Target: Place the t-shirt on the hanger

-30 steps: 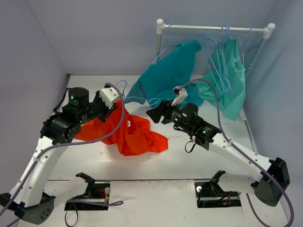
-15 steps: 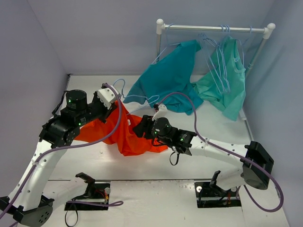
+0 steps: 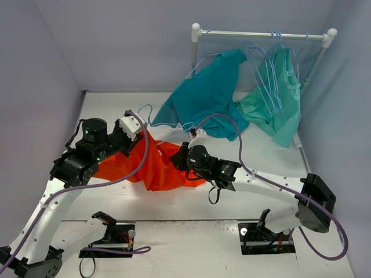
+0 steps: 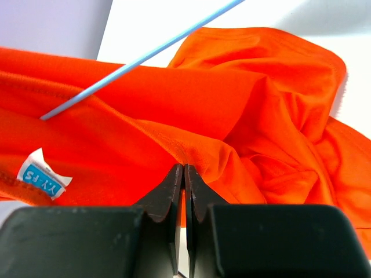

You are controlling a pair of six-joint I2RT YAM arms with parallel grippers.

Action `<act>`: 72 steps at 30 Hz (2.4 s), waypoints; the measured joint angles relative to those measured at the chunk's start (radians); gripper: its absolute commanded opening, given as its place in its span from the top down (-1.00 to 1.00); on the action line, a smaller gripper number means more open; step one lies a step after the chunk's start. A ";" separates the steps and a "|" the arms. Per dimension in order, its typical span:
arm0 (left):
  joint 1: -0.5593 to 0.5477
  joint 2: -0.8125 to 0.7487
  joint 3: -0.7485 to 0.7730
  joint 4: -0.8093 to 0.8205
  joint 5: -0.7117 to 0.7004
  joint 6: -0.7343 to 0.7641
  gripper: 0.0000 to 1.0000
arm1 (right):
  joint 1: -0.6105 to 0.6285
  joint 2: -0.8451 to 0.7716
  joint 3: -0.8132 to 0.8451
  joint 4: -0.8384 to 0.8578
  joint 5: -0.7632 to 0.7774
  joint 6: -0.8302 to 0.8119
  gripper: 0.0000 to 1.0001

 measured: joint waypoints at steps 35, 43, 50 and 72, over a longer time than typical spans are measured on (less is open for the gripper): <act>-0.005 -0.209 -0.119 -0.081 0.037 0.113 1.00 | -0.310 -0.155 -0.017 -0.156 -0.142 -0.318 1.00; -0.005 -0.154 -0.115 -0.092 0.051 0.112 1.00 | -0.323 -0.154 0.059 -0.218 -0.169 -0.389 1.00; -0.005 -0.084 -0.092 -0.007 0.086 0.082 1.00 | -0.293 -0.102 0.221 -0.284 -0.174 -0.476 1.00; -0.005 -0.185 -0.225 0.269 0.195 -0.069 1.00 | -0.097 0.012 0.520 -0.431 -0.131 -0.663 1.00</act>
